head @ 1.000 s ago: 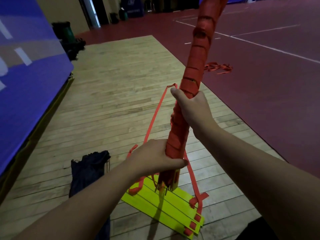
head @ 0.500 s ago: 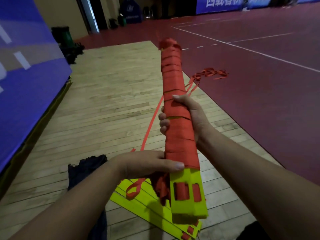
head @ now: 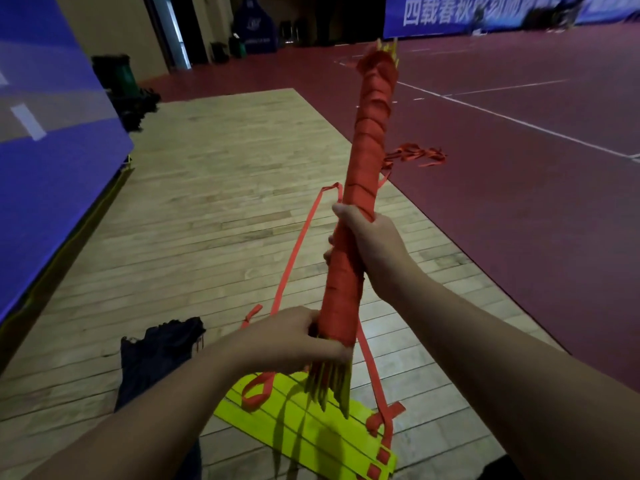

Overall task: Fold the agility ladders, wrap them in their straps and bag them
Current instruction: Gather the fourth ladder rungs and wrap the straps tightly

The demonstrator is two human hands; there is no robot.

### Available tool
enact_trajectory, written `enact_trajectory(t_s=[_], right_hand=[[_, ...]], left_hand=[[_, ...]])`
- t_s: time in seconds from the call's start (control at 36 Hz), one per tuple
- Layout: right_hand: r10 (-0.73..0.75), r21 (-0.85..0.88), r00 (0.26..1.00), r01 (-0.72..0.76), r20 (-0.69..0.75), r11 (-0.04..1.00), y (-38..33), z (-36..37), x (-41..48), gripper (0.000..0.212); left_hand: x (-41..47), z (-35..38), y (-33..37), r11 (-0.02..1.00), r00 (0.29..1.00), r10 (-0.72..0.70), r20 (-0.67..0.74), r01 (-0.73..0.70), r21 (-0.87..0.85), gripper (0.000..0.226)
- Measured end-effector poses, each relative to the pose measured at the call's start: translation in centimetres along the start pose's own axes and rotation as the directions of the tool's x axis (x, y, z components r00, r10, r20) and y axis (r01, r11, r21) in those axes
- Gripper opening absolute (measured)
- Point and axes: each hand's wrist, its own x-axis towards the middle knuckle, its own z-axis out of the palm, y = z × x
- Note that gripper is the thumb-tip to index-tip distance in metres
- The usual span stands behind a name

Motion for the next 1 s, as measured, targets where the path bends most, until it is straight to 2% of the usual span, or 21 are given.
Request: enact_trajectory(t_s=[0.06,0.14,0.22,0.28,0.36,0.42,0.44,0.5,0.56,0.58,0.69,0.72,0.78,0.83,0.86,0.92,1.0], right_hand=[[0.016,0.180,0.996,-0.032,0.089,0.983,-1.0,-0.1,-0.1,0.032],[0.027,0.467,0.961,-0.159,0.275,0.870,-2.4,-0.3,-0.8,0.035],[0.079,0.539,0.876,-0.361,0.476,0.761,-2.4,0.4,-1.7,0.048],[0.110,0.532,0.847,-0.421,0.519,0.734,-1.7,0.8,-1.8,0.044],[0.151,0.495,0.852,-0.426,0.501,0.757,-1.4,1.4,-2.1,0.032],[0.170,0.457,0.863,-0.407,0.475,0.791,-1.4,1.4,-1.9,0.029],[0.178,0.424,0.868,-0.394,0.465,0.815,-1.4,1.4,-1.8,0.029],[0.185,0.341,0.875,-0.358,0.447,0.869,-1.4,1.1,-1.5,0.030],[0.165,0.260,0.905,-0.281,0.393,0.924,-1.3,0.9,-1.4,0.029],[0.134,0.226,0.930,-0.220,0.342,0.949,-1.2,0.7,-1.2,0.026],[-0.057,0.105,0.995,0.048,0.087,0.993,-1.1,0.3,-0.6,0.021],[-0.100,0.079,0.995,0.098,0.023,0.992,-1.1,0.3,-0.4,0.021],[-0.150,0.020,0.984,0.153,-0.098,0.988,-0.7,0.3,0.0,0.023],[-0.138,-0.003,0.973,0.140,-0.186,0.990,-0.1,0.3,0.2,0.034],[-0.118,0.006,0.971,0.122,-0.210,0.992,0.2,0.2,0.3,0.037],[-0.072,0.055,0.975,0.085,-0.211,0.995,0.3,0.1,0.3,0.036],[0.000,0.218,0.995,0.021,-0.099,0.976,-0.5,-0.2,0.0,0.041]], left_hand=[[-0.5,-0.8,0.0,0.987,0.997,0.055,0.055,-0.046,-0.151,0.049],[-1.1,-1.5,0.1,0.931,0.980,0.165,0.107,-0.118,-0.345,0.066],[-1.4,-1.3,0.5,0.905,0.963,0.217,0.159,-0.138,-0.402,0.064],[-1.4,-1.0,0.4,0.907,0.956,0.207,0.209,-0.107,-0.407,0.075],[-1.5,-1.3,0.0,0.910,0.945,0.163,0.282,-0.033,-0.414,0.076],[-1.6,-1.8,0.1,0.907,0.937,0.123,0.328,0.027,-0.420,0.088],[-1.6,-2.1,0.2,0.925,0.930,0.091,0.357,0.054,-0.377,0.094],[-1.9,-2.6,0.5,0.991,0.930,-0.015,0.367,0.064,-0.122,0.085],[-2.0,-3.1,0.2,0.991,0.949,-0.113,0.294,0.084,0.108,0.074],[-2.0,-3.3,-0.2,0.989,0.959,-0.101,0.267,0.067,0.132,0.072],[-1.7,-3.0,-0.1,1.000,0.982,0.023,0.190,-0.022,-0.009,0.045],[-1.5,-2.6,0.2,0.999,0.991,0.020,0.136,-0.024,0.025,0.046],[-1.1,-1.2,0.7,0.980,1.000,-0.013,-0.027,0.018,0.196,0.061],[-0.6,0.3,0.6,0.919,0.983,0.000,-0.186,0.073,0.388,0.070],[-0.4,0.8,0.5,0.897,0.970,0.015,-0.241,0.093,0.433,0.068],[-0.1,0.9,0.4,0.918,0.963,0.015,-0.270,0.094,0.385,0.050],[-0.3,-0.3,0.3,0.989,0.988,0.049,-0.145,-0.028,0.143,0.030]])
